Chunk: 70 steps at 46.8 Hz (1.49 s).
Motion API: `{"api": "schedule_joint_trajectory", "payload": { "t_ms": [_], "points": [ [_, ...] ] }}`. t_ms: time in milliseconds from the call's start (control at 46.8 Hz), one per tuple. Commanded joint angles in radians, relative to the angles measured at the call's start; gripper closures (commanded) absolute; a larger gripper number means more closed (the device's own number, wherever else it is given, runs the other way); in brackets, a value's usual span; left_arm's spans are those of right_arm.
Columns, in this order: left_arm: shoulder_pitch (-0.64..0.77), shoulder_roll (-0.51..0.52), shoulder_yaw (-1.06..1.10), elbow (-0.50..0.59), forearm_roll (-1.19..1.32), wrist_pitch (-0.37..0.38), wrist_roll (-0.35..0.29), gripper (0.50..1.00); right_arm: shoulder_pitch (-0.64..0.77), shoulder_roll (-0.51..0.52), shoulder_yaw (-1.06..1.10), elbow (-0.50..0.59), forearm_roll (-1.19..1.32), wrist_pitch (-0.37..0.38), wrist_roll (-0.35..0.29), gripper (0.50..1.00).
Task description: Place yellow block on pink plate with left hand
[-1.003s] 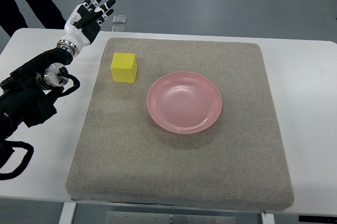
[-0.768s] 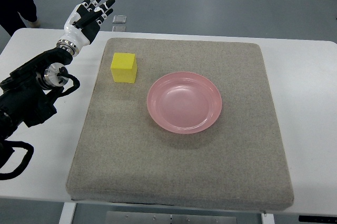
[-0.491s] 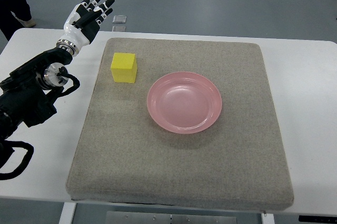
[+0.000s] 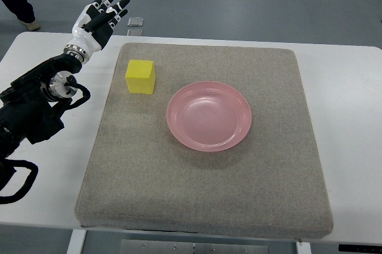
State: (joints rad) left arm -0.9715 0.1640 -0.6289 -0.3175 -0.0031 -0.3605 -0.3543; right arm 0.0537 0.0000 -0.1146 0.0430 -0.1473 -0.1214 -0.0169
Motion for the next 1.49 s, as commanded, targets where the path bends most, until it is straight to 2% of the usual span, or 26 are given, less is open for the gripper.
{"api": "schedule_joint_trajectory", "payload": {
  "t_ms": [0, 747, 918, 1153, 1473],
  "points": [
    [0.001, -0.001, 0.0, 0.0, 0.0, 0.0, 0.0, 0.508, 0.0, 0.0, 0.0, 0.0, 0.0, 0.0, 0.0, 0.576],
    [-0.012, 0.009, 0.028, 0.0, 0.018, -0.006, 0.012, 0.508, 0.0, 0.0, 0.001, 0.0, 0.0, 0.0, 0.0, 0.576],
    [-0.061, 0.055, 0.179, 0.0, 0.018, -0.009, 0.014, 0.51, 0.0, 0.0, 0.001, 0.0, 0.0, -0.001, 0.0, 0.576],
    [-0.087, 0.063, 0.324, -0.008, 0.02, -0.018, 0.014, 0.508, 0.0, 0.0, 0.0, 0.0, 0.0, 0.0, 0.0, 0.576],
    [-0.211, 0.169, 0.592, -0.124, 0.086, -0.018, 0.014, 0.51, 0.0, 0.0, 0.0, 0.0, 0.0, -0.001, 0.0, 0.576]
  ]
}}
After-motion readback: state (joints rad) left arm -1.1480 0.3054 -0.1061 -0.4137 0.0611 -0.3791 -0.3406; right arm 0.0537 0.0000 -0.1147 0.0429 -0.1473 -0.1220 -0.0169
